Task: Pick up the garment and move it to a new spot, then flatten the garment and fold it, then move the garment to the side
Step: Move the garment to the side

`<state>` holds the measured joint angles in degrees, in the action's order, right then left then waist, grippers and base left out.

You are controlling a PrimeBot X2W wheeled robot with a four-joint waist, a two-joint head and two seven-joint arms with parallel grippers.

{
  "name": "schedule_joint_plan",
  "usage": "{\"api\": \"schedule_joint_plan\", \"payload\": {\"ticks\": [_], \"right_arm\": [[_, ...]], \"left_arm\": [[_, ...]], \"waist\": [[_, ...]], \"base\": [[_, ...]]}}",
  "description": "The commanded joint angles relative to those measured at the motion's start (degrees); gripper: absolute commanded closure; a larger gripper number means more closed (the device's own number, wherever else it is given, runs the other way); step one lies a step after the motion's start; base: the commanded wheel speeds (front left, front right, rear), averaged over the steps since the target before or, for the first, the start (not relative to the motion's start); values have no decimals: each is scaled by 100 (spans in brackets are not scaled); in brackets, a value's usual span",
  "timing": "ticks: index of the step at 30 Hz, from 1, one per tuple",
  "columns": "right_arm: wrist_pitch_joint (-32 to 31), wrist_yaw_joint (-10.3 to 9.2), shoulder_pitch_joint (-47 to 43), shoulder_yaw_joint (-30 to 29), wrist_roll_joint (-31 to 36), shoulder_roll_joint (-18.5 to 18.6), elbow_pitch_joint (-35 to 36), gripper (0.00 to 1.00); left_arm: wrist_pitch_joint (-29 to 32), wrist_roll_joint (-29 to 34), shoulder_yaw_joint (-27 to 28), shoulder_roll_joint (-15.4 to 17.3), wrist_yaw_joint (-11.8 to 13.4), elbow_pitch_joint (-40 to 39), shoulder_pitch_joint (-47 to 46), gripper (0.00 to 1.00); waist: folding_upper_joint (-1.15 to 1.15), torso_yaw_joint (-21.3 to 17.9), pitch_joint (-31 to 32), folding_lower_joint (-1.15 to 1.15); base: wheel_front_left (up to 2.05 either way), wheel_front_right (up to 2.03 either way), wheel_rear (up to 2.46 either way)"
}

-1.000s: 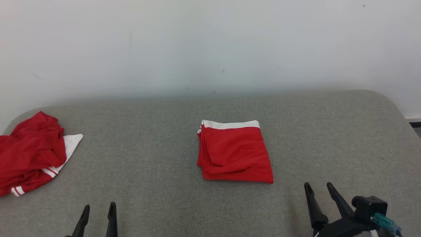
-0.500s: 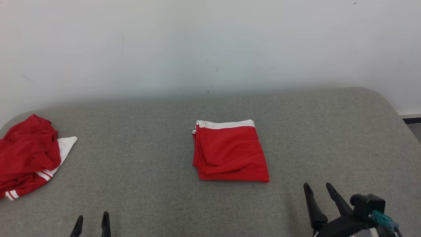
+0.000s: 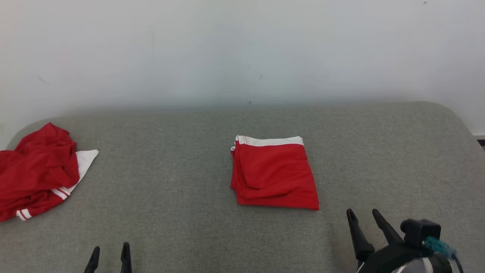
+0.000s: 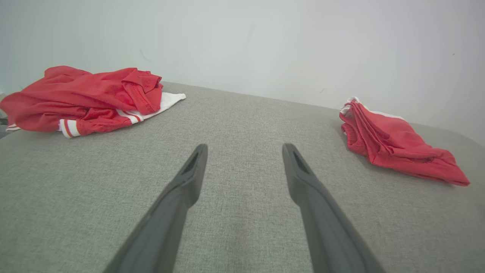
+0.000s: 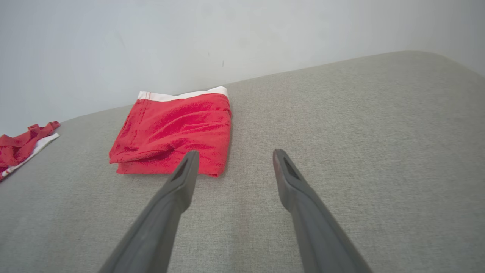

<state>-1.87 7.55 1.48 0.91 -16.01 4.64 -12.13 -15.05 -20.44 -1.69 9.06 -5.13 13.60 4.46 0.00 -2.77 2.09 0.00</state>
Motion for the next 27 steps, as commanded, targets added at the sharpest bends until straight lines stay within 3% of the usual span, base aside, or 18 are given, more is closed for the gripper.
{"api": "schedule_joint_plan", "payload": {"ticks": [1,4,8,14,21,27], "right_arm": [[-167,-13,143,-17,-76,-33,-2,0],[-939,-13,442,-157,-342,-92,-78,0],[-2082,-13,1222,-494,53,-116,-67,0],[-3110,-12,2394,-1139,783,-149,-405,0],[-3669,-13,3132,-1700,1394,-174,-936,0],[-3788,-13,3210,-1608,1253,-168,-1276,0]], "left_arm": [[-21,33,4,-35,-31,-41,-72,0],[-21,32,-21,-52,-32,-98,-109,0],[-21,83,-63,-51,-7,-252,-144,0],[-14,93,-187,-88,-34,-327,-422,0],[-19,103,-232,-221,-80,-341,-724,0],[-20,142,-138,-286,-88,-367,-721,0]], "waist": [[0,87,-39,0],[0,196,-114,0],[0,392,-371,0],[0,891,-1036,0],[0,1364,-1639,0],[0,1480,-1752,0]], "base": [[0,0,0],[0,0,0],[0,0,0],[0,0,0],[0,0,0],[0,0,0]]}}
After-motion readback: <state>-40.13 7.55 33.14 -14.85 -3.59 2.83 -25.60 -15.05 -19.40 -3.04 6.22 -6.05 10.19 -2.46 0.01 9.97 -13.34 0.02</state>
